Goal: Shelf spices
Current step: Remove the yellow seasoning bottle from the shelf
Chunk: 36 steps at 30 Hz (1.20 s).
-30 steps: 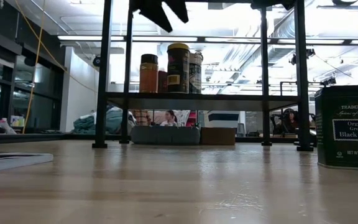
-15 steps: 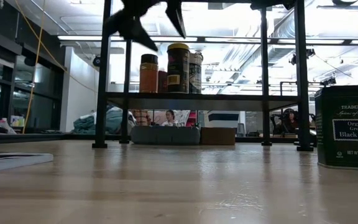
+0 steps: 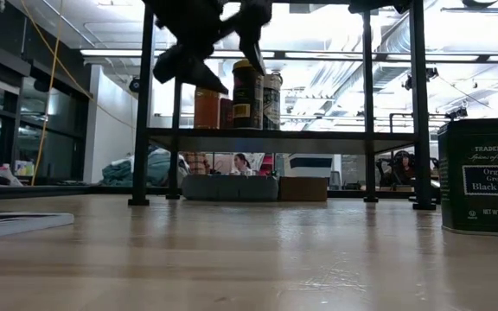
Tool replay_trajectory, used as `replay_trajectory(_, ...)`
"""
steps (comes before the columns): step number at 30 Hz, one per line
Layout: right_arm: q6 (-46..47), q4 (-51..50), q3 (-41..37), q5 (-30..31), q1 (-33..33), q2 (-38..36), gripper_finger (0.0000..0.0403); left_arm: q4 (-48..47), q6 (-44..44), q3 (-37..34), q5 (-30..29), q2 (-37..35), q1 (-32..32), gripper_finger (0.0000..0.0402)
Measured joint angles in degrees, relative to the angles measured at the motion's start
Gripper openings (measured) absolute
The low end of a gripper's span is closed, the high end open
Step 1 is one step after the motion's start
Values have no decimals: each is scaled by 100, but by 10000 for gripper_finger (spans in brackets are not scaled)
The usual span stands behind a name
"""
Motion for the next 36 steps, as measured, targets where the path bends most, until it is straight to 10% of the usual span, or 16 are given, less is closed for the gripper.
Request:
replay_trajectory(19,-61,-2,0,-13,2,0,106,1280,1314,-274,775,3,655,309)
replay_trajectory(26,-49,-2,0,-13,2,0,106,1237,1317,-274,778,-217,259,193)
replay_trajectory(36,24,-2,0,-13,2,2,106,74,2052,-261,1556,-1226,-889,193)
